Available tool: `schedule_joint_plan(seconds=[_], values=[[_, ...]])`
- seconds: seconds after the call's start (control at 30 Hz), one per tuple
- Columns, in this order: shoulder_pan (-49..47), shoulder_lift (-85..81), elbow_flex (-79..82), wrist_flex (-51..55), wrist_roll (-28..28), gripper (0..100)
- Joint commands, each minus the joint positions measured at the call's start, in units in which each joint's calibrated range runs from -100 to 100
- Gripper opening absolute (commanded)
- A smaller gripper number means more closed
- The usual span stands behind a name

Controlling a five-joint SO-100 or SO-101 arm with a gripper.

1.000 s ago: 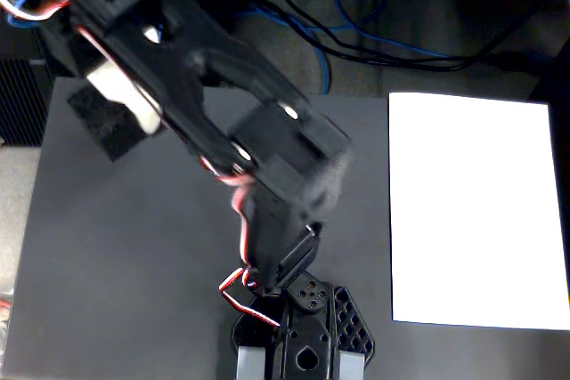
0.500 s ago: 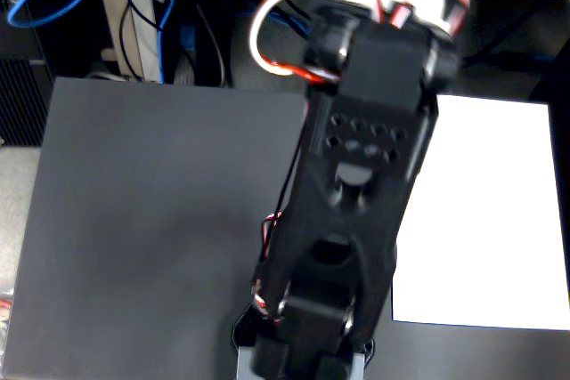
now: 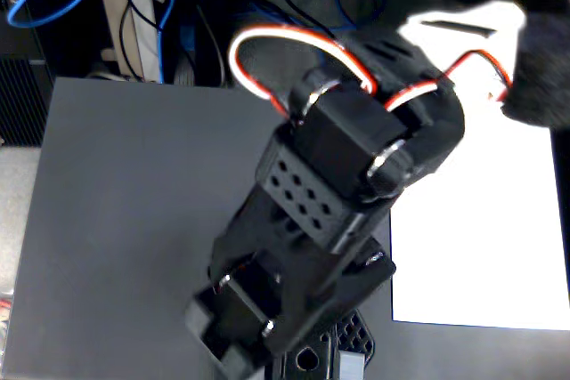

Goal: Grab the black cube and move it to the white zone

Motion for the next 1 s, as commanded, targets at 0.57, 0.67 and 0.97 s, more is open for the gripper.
schedule_joint_plan(seconds=[0.57,0.67,0.97], values=[[10.7,51.05,5.69,-7.21,7.55,1],[9.23,58.61,5.69,-7.81,8.49,1],[7.61,61.97,5.69,-7.03,8.49,2]])
